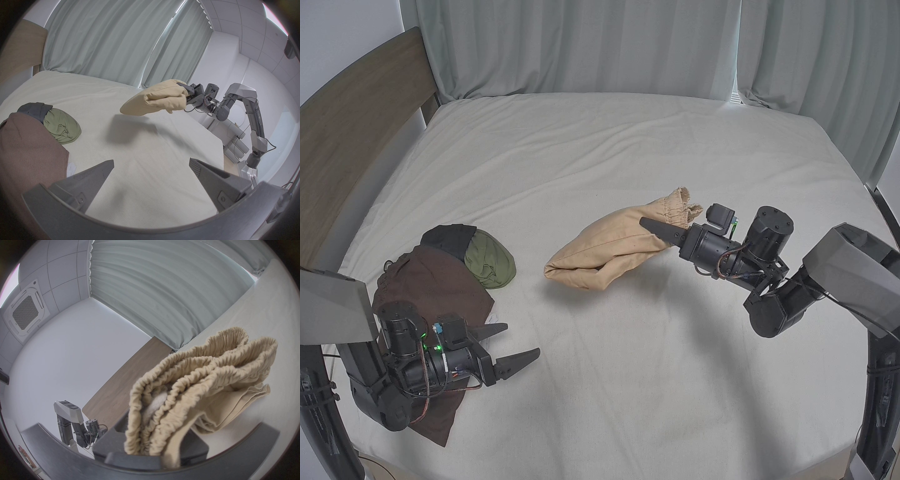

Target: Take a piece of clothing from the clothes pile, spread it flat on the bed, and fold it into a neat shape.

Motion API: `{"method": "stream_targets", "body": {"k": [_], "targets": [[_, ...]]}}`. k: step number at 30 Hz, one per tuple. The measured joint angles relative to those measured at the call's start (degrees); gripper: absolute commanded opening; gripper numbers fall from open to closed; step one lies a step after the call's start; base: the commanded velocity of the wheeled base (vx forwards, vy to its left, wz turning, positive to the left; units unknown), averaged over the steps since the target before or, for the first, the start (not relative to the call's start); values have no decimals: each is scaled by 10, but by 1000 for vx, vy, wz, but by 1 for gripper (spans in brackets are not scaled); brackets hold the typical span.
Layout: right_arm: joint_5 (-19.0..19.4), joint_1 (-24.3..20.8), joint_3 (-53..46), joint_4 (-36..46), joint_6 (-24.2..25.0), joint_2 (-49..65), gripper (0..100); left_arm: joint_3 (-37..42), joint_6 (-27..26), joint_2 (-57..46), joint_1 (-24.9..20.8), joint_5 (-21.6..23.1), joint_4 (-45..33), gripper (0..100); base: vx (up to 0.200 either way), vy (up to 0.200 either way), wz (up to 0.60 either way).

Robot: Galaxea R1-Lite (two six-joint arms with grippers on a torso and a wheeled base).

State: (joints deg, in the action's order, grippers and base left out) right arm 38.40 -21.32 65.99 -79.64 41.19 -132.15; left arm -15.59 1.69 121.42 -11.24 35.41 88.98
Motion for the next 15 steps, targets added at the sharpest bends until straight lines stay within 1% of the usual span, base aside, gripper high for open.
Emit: {"method": "stream_targets", "body": {"k": [5, 15], "targets": [[0, 6, 29, 11, 1, -30, 0, 0, 0, 0, 0, 0, 0, 100, 0, 0, 0], [0, 14, 32, 4, 0, -62, 0, 0, 0, 0, 0, 0, 0, 100, 0, 0, 0]]}}
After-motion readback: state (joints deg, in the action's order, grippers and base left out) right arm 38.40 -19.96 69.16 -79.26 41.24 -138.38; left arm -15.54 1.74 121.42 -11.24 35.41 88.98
